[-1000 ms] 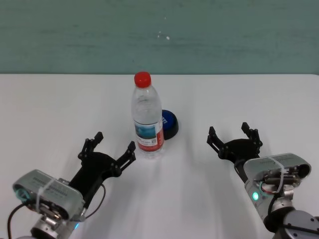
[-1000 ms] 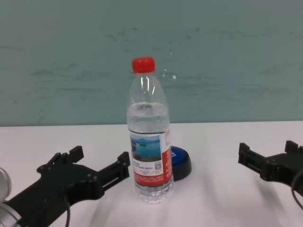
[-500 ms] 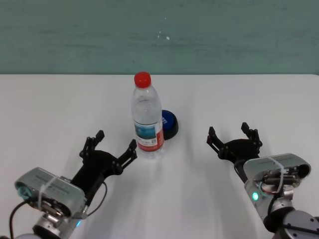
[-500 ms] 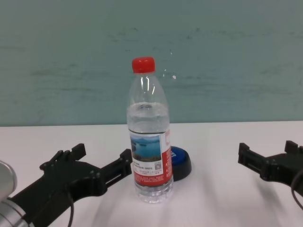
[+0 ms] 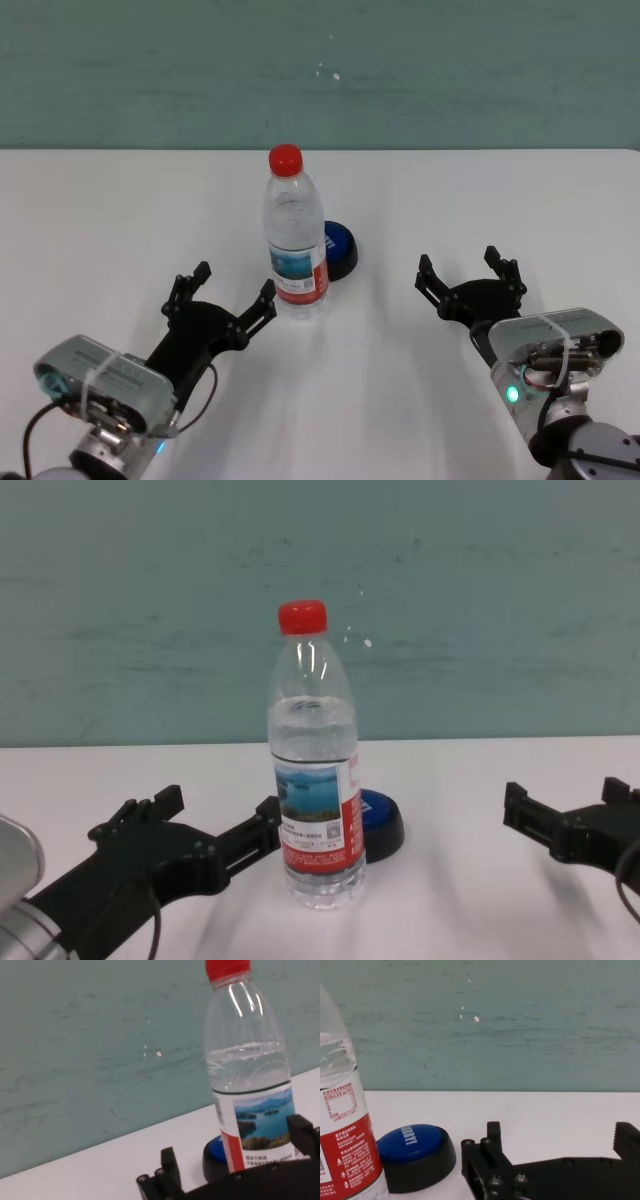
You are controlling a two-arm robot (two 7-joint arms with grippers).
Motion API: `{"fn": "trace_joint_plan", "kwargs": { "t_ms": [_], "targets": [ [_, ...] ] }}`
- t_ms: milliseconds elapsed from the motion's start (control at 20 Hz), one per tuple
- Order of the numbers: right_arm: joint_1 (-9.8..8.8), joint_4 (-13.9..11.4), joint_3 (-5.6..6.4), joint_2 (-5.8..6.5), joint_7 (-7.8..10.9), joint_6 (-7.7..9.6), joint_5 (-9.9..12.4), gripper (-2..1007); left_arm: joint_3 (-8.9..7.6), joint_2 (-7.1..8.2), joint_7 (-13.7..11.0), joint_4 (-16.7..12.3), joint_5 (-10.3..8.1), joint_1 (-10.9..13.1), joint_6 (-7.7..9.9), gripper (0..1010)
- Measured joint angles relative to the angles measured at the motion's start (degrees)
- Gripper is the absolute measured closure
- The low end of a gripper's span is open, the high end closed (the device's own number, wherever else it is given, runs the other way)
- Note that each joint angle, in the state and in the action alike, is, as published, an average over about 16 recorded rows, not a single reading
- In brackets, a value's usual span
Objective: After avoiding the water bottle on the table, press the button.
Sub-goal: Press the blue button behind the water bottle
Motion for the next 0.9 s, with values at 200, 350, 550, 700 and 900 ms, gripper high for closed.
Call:
{"fn": "trace_joint_plan", "kwargs": {
  "t_ms": [200, 350, 550, 700, 900],
  "targets": [
    [0.00, 0.0, 0.00, 0.00, 0.00, 0.00, 0.0, 1, 0.06, -0.06, 0.1, 0.3, 0.14, -0.2, 0.01, 0],
    [0.00, 0.0, 0.00, 0.00, 0.00, 0.00, 0.0, 1, 0.10, -0.10, 0.1, 0.5, 0.26, -0.3, 0.01, 0],
    [0.00, 0.0, 0.00, 0.00, 0.00, 0.00, 0.0, 1, 0.13, -0.14, 0.2, 0.8, 0.40, -0.4, -0.01, 0],
    [0.00, 0.0, 0.00, 0.00, 0.00, 0.00, 0.0, 1, 0.11, -0.15, 0.2, 0.9, 0.44, -0.4, -0.02, 0],
    [0.00, 0.0, 0.00, 0.00, 0.00, 0.00, 0.0, 1, 0.01, -0.12, 0.1, 0.8, 0.37, -0.4, 0.00, 0]
  ]
}}
